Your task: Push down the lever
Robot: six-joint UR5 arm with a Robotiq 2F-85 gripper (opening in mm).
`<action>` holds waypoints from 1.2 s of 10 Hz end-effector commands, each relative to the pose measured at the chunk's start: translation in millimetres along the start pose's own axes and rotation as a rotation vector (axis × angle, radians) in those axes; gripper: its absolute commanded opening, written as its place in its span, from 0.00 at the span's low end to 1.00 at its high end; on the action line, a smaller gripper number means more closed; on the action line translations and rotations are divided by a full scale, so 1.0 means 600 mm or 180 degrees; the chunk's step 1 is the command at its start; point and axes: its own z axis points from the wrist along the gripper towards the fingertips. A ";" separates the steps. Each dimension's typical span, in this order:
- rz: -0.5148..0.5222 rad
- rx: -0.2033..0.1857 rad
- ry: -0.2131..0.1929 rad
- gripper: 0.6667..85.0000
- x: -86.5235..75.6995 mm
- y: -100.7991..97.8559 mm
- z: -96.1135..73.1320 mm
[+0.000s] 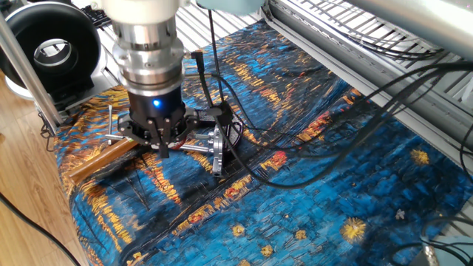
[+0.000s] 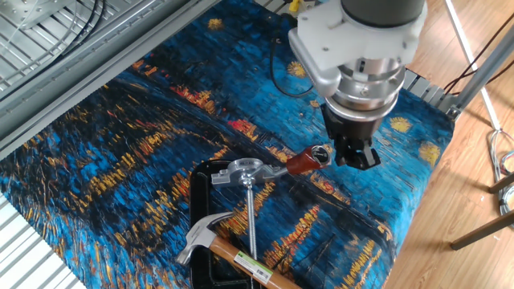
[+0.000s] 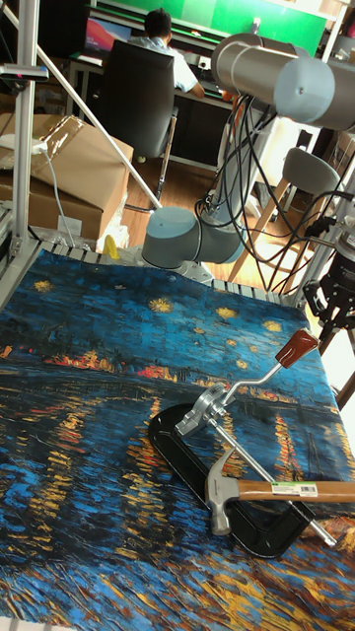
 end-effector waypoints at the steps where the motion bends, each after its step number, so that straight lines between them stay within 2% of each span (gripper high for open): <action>1: 0.0020 0.0010 -0.0012 0.01 0.006 0.000 0.010; 4: 0.0065 0.0040 -0.0076 0.01 0.001 -0.004 0.016; 5: 0.0066 0.0052 -0.0055 0.01 0.005 -0.006 0.017; 9: 0.0061 0.0068 -0.0087 0.01 0.010 -0.003 0.043; 11: 0.0216 0.0165 -0.0106 0.01 0.014 -0.016 0.042; 12: 0.0290 0.0163 -0.0073 0.01 0.018 -0.016 0.044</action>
